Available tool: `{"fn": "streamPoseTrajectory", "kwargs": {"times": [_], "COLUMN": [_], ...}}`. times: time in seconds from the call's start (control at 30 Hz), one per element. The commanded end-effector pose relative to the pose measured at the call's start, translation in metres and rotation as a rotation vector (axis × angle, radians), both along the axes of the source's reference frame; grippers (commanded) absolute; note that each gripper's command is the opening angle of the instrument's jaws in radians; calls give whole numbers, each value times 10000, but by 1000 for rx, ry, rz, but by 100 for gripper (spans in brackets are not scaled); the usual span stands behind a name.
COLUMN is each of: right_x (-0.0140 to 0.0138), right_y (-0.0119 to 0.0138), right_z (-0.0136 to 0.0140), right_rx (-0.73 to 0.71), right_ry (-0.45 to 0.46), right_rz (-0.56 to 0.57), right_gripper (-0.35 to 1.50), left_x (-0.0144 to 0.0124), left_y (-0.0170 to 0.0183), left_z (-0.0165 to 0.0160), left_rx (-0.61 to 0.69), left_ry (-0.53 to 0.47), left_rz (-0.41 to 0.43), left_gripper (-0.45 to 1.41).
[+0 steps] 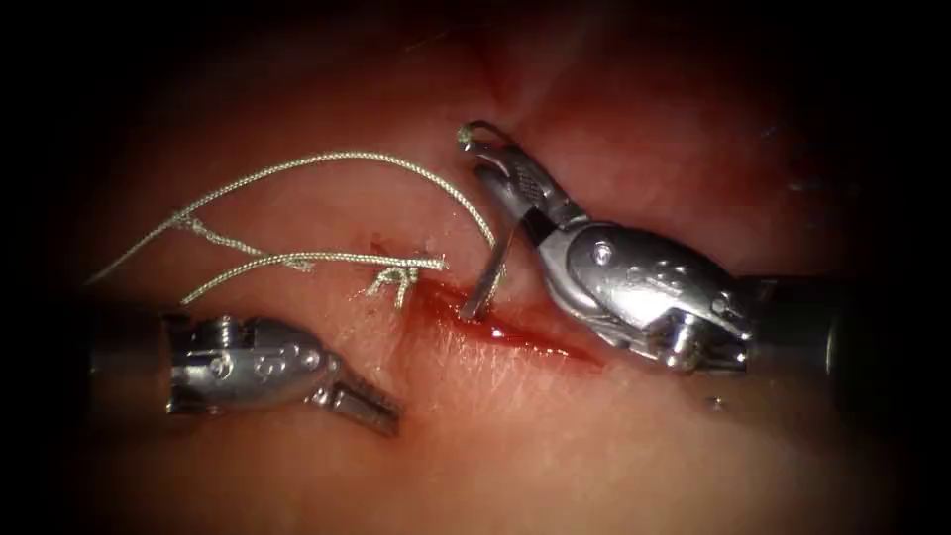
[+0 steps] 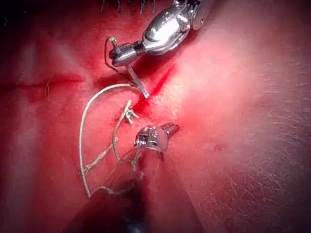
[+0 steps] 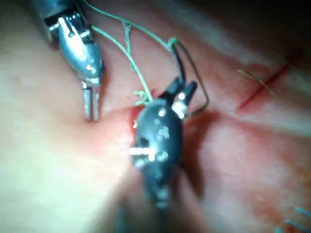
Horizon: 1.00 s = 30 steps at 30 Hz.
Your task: Wound Closure
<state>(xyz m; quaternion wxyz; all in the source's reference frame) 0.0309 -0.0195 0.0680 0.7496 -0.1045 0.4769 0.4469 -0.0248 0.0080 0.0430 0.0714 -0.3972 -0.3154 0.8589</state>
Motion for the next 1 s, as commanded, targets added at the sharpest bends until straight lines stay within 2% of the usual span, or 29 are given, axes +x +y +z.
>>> {"fn": "streamPoseTrajectory", "kwargs": {"times": [0.03,0.27,0.43,0.6,1.0], "right_x": [5,2,3,4,3], "right_y": [1,4,4,5,7], "right_z": [7,8,8,9,10], "right_rx": [4,5,9,18,79], "right_ry": [3,3,1,5,51], "right_rz": [1,1,-3,-6,-30], "right_gripper": [-35,-35,-35,-35,-35], "left_x": [-6,-9,-18,-15,-16], "left_y": [-1,5,30,28,9], "left_z": [7,6,-2,0,16], "left_rx": [0,-11,-51,-60,-42], "left_ry": [-2,-6,-46,-36,-46], "left_rz": [-1,-35,-160,-179,-122], "left_gripper": [4,4,0,-2,-2]}}
